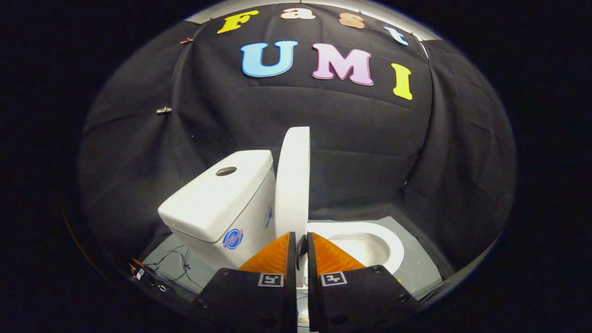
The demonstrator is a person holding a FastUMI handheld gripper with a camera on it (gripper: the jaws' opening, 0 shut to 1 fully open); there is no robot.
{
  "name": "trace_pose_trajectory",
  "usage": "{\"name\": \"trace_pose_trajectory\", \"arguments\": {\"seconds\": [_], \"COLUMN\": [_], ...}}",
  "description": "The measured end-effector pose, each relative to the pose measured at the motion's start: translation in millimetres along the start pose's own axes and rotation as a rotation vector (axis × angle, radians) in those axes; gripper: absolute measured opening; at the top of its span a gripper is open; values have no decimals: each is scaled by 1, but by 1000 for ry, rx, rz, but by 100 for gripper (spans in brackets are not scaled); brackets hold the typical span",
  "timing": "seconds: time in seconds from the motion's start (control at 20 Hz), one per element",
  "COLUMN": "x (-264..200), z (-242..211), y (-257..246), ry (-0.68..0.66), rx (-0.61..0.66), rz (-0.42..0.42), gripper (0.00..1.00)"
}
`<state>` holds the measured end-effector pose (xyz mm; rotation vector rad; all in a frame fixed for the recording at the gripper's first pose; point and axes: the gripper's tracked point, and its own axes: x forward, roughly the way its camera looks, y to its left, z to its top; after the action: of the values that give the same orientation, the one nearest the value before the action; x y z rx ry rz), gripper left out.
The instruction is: Open the toilet lid.
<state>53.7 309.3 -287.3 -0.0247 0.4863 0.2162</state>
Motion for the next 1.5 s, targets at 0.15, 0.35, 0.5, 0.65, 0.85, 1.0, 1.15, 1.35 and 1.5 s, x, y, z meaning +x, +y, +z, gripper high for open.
{"name": "trace_pose_trajectory", "arguments": {"seconds": [0.15, 0.35, 0.5, 0.65, 0.85, 1.0, 1.15, 1.35, 1.5], "x": [1, 7, 7, 7, 8, 9, 5, 3, -4], "z": [-1, -3, -4, -5, -5, -4, -8, -16, -6], "y": [17, 41, 54, 61, 57, 54, 56, 58, 51], "ry": [-12, -6, -6, -10, -15, -23, -21, 9, -12], "rx": [-44, -70, -96, -122, -134, -176, -154, -174, -135], "rz": [5, 50, 65, 71, 48, 40, 64, 91, 89], "gripper": [15, 19, 20, 20, 20, 19, 28, 84, 99]}}
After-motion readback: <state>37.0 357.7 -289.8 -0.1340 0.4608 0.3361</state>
